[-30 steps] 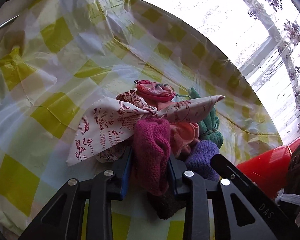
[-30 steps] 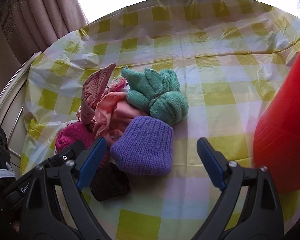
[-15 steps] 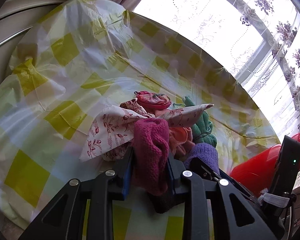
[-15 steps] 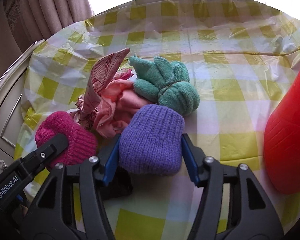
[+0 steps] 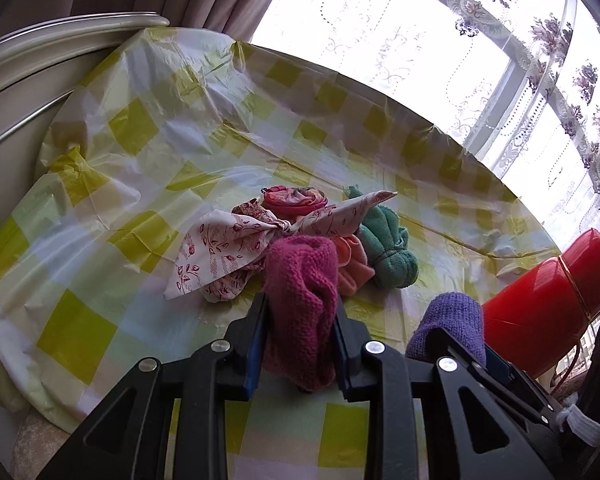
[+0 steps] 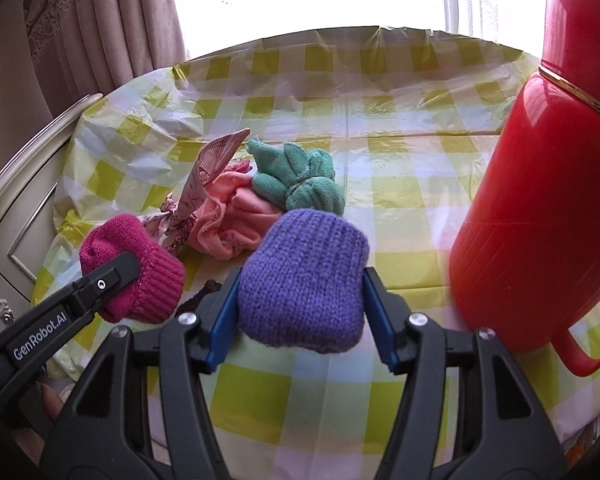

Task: Organize soft objects
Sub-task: 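Grasp the purple knit hat with the right tool while the left tool grasps the pink knit hat, then drop the purple hat from the right tool into the box while the left drops the pink hat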

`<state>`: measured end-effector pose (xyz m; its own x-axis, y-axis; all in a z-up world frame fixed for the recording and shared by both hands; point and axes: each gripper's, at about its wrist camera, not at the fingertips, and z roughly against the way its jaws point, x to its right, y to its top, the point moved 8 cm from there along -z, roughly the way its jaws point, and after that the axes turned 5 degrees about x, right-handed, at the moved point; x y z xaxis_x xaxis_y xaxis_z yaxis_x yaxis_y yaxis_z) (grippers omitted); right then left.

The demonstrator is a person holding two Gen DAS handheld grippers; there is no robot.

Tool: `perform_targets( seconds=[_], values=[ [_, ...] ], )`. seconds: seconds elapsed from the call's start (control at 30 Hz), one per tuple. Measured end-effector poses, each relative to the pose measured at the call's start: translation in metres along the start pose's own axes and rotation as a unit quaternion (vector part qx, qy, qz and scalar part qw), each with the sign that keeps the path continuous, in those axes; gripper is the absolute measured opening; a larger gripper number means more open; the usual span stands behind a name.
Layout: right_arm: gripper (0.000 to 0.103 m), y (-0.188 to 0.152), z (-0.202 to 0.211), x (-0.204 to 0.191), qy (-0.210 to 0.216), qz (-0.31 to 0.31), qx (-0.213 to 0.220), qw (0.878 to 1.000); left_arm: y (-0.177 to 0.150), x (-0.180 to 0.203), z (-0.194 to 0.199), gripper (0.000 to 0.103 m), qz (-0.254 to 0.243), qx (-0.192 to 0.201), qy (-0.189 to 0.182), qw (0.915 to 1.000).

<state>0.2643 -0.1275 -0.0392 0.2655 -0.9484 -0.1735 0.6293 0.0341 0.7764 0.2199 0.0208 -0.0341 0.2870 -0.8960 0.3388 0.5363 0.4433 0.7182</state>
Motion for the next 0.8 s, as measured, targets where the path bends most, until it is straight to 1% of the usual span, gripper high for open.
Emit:
perform_targets(
  seconds=[0.2,0.47,0.63,0.8],
  values=[
    [0.061,-0.009,0.017,0.018,-0.003,-0.017,-0.006,1.0,-0.012,0.015,0.014,0.03,-0.017,-0.006,-0.005,0.9998],
    [0.061,-0.019,0.047,0.037,-0.005,-0.03,-0.003,1.0,-0.026,0.034,0.03,0.03,-0.034,-0.014,-0.016,0.9992],
    [0.061,-0.027,0.067,0.054,-0.012,-0.041,-0.004,0.999,-0.036,0.05,0.038,0.03,-0.049,-0.023,-0.031,0.9981],
    [0.061,-0.037,0.088,0.079,-0.028,-0.051,-0.002,0.998,-0.052,0.073,0.045,0.03,-0.069,-0.036,-0.051,0.9957]
  ],
)
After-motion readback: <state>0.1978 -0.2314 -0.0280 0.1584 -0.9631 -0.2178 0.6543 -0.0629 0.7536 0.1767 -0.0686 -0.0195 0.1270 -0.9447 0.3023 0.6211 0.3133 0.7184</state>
